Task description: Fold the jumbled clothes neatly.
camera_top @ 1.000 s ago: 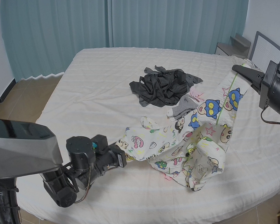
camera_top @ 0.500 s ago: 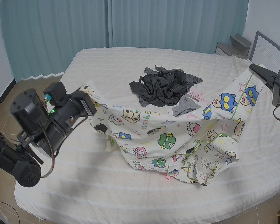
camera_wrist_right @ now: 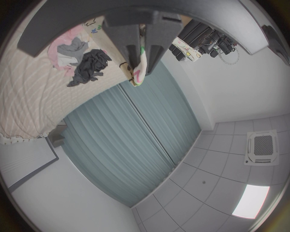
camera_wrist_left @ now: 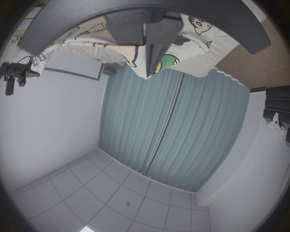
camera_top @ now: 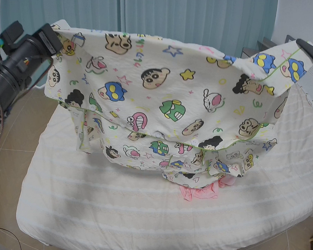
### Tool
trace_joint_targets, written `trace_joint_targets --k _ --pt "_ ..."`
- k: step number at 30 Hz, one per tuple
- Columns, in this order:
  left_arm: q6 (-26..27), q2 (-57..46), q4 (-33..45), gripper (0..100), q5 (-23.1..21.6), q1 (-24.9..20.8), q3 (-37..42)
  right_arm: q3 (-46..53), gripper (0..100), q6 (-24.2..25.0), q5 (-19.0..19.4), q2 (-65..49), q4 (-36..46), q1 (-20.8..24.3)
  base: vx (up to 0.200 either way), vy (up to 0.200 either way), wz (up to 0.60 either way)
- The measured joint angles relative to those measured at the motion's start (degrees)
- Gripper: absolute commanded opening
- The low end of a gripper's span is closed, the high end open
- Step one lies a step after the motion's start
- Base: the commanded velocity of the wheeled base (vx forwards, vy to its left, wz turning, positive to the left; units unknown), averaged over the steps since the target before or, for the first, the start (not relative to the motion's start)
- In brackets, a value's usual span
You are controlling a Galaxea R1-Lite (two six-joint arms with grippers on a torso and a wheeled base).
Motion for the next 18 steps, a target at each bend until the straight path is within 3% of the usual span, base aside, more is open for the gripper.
trace_joint_targets --k 6,18 --pt "1.9 -4.6 0.9 0 0.4 0.0 0.0 -1.7 0 0.5 0.0 -0.7 0.0 2.1 0.000 0.000 0.00" --pt "3.5 -9.6 0.9 0 0.1 -0.1 7.2 2.3 0 1.8 0.0 -1.6 0.0 5.2 0.000 0.000 0.00"
